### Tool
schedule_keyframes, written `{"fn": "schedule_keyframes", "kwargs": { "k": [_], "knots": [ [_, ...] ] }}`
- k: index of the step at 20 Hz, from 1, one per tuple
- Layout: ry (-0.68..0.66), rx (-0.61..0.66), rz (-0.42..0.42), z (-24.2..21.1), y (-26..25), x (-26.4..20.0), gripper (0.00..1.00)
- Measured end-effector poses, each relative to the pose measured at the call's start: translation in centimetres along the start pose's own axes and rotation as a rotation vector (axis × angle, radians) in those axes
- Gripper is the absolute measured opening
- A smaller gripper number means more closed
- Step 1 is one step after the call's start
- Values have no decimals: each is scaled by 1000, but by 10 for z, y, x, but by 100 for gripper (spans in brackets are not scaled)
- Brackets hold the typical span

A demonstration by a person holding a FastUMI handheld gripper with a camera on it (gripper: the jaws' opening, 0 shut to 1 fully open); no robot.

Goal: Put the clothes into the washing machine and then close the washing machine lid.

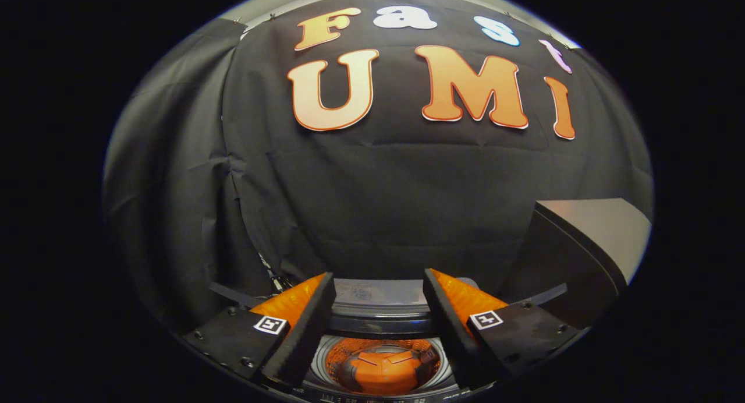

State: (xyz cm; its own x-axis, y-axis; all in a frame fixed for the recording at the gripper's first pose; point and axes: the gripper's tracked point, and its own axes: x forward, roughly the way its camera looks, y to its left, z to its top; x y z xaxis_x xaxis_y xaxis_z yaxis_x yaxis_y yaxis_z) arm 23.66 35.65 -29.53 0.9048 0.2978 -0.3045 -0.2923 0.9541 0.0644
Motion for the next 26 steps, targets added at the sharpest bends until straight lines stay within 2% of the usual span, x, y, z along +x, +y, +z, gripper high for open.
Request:
{"fn": "schedule_keyframes", "kwargs": {
  "k": [2,3,5,10,13,18,22,26],
  "knots": [
    [30,-15,-19,-16,-4,5,98],
    [101,-32,-38,-37,-10,6,98],
    [109,-5,-25,-55,-9,14,100],
    [137,-7,-9,-59,-8,18,99],
    [103,-10,-3,-26,-10,5,99],
    [8,-41,11,52,-17,-68,98],
    [-85,-65,-11,107,-48,-135,98],
    [-168,-44,-51,149,-109,-213,98]
  ]
}}
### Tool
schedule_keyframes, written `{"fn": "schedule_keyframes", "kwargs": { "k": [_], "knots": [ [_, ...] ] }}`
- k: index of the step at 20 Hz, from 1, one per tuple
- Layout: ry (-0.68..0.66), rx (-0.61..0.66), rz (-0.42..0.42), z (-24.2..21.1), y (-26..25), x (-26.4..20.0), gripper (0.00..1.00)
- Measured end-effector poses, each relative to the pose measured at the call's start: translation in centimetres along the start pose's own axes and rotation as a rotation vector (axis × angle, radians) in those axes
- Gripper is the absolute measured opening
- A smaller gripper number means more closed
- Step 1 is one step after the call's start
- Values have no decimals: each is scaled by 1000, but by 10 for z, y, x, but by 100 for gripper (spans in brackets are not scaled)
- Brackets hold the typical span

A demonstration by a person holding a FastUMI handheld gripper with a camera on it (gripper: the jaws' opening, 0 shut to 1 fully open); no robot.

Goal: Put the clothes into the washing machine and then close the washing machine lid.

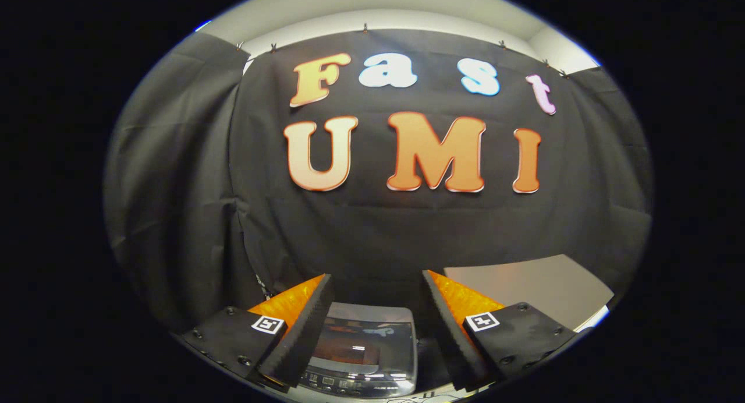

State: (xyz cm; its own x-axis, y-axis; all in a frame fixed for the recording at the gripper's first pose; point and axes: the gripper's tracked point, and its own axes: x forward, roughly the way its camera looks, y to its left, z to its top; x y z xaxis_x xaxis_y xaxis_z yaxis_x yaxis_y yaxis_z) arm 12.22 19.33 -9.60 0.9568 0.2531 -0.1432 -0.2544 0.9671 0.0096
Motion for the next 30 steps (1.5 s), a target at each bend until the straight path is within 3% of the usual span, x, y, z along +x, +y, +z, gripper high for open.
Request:
{"fn": "schedule_keyframes", "kwargs": {
  "k": [7,14,22,30],
  "knots": [
    [-79,16,-68,45,-111,-102,98],
    [-151,46,-93,63,-188,-181,98],
    [-182,73,-107,66,-232,-210,98],
    [-176,58,-102,66,-246,-218,98]
  ]
}}
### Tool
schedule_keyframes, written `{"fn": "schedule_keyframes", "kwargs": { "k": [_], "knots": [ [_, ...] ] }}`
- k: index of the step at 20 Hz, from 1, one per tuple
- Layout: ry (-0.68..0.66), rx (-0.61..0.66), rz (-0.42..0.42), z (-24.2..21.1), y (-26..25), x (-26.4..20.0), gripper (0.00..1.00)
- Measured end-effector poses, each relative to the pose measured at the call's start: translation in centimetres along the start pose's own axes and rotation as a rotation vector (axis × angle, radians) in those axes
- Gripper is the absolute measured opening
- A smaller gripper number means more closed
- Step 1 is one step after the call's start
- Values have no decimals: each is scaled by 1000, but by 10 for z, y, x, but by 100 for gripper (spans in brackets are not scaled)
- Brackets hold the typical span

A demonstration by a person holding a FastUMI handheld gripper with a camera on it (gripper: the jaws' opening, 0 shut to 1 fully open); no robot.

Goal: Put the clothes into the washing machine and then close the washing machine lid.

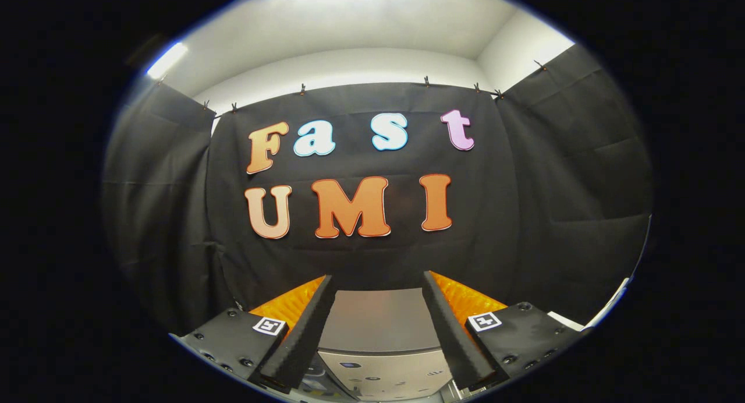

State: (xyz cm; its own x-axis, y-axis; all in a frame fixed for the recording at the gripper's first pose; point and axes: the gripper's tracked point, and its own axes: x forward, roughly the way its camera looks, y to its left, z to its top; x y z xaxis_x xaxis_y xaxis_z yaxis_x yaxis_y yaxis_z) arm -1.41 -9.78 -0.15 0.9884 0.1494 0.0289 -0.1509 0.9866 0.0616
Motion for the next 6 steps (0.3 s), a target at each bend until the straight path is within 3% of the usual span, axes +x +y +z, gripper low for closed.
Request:
{"fn": "schedule_keyframes", "kwargs": {
  "k": [6],
  "knots": [
    [4,8,7,-1,-5,-1,98]
  ]
}}
